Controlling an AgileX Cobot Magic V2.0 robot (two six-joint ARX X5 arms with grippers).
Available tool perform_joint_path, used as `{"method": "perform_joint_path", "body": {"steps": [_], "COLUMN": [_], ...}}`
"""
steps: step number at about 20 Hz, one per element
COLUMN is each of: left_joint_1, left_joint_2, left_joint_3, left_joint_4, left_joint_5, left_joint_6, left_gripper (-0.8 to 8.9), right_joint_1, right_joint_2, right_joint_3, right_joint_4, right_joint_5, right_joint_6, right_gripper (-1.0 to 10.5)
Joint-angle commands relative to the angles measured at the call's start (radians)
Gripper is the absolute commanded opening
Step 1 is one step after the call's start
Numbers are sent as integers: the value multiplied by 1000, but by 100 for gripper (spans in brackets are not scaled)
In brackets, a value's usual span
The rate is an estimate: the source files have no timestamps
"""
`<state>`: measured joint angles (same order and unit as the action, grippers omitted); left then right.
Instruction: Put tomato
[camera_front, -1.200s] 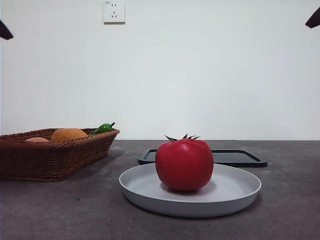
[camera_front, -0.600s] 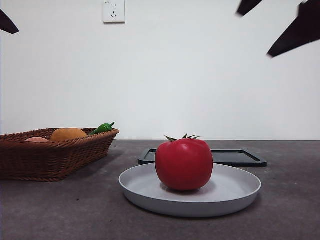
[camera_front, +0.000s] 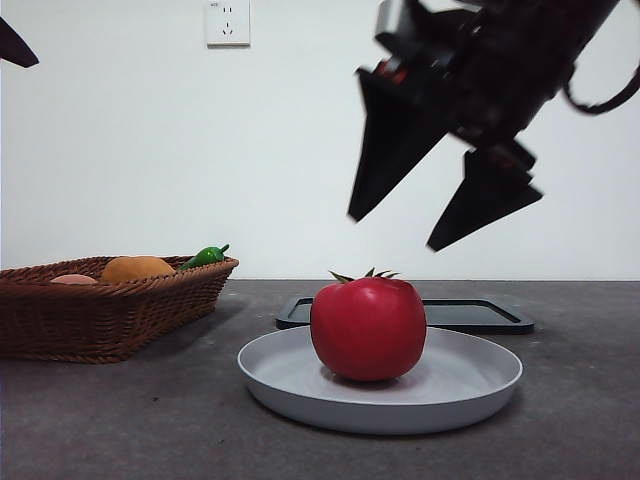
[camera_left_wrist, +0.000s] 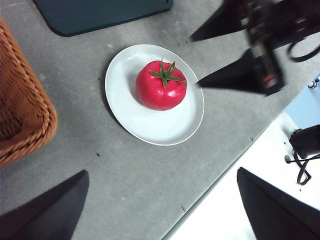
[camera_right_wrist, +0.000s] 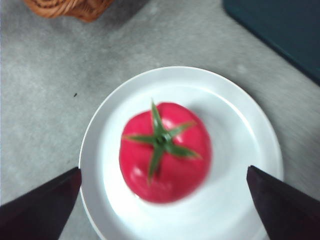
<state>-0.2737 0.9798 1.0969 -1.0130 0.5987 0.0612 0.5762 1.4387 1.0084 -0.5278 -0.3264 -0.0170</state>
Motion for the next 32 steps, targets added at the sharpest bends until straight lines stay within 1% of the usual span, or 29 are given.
{"method": "perform_joint_path", "body": {"steps": [1,4,5,10,14,18,19,20,22,23,24,29,31,32], "left_joint_1": [-5,-5,-5,-5,-5,-5,-5,-5,-5,-5,-5,-5,-5,-5], "left_joint_2": [6,6,6,6,6,6,6,6,6,6,6,6,6,6], "left_joint_3": [23,23,23,23,23,23,23,23,23,23,23,23,23,23], "left_joint_4": [11,13,13,15,15,15,16,16,16,16,16,18,18,18], "left_joint_5": [4,4,4,4,4,4,4,4,4,4,4,4,4,4], "left_joint_6": [10,10,10,10,9,10,10,10,10,10,10,10,10,10], "left_gripper": [465,465,465,464,464,464,464,464,464,464,464,464,464,464], "right_joint_1": [32,56,62,83,97,103,103,105,109,109,109,107,101,93], "right_joint_2": [45,88,101,170,226,268,269,269,269,269,268,223,189,176], "right_joint_3": [20,20,20,20,20,20,20,20,20,20,20,40,77,111], "right_joint_4": [37,75,86,130,135,134,131,132,130,129,130,129,128,126], "right_joint_5": [33,74,74,74,99,98,101,110,118,118,117,119,139,164], "right_joint_6": [11,34,40,59,58,59,59,59,59,59,61,62,61,59], "right_gripper": [550,579,600,601,601,598,580,530,333,256,202,190,190,190]}}
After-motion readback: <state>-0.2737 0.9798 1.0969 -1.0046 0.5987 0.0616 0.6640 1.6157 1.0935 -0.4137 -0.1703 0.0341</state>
